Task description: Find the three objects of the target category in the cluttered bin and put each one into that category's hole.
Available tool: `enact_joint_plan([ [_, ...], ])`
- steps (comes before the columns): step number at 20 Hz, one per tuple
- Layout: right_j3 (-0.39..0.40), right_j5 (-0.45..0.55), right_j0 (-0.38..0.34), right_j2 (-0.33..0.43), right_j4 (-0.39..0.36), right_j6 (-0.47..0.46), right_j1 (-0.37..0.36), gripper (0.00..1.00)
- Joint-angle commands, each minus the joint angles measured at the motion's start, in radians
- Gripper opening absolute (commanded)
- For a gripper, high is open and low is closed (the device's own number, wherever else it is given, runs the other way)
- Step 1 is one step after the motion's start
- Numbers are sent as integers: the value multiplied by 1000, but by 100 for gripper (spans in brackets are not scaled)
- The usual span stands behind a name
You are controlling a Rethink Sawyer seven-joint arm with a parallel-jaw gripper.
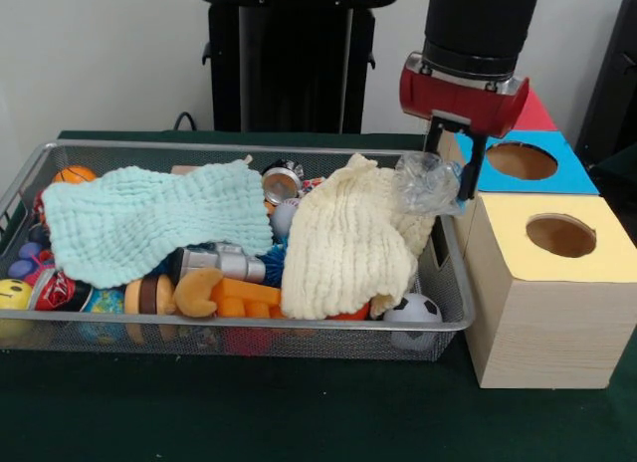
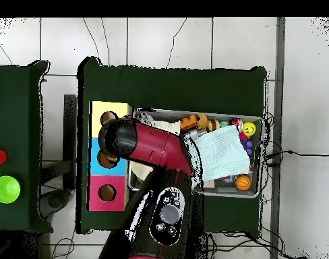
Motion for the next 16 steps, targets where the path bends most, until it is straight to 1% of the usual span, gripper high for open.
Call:
enact_joint_plan([
  [1,103,97,30,81,39,226,-3,0],
  [6,140,88,69,68,68,270,-25,0],
  [10,167,73,116,51,92,314,-36,0],
  [13,164,61,146,37,103,334,-22,0],
  [16,164,55,151,44,113,328,-14,0],
])
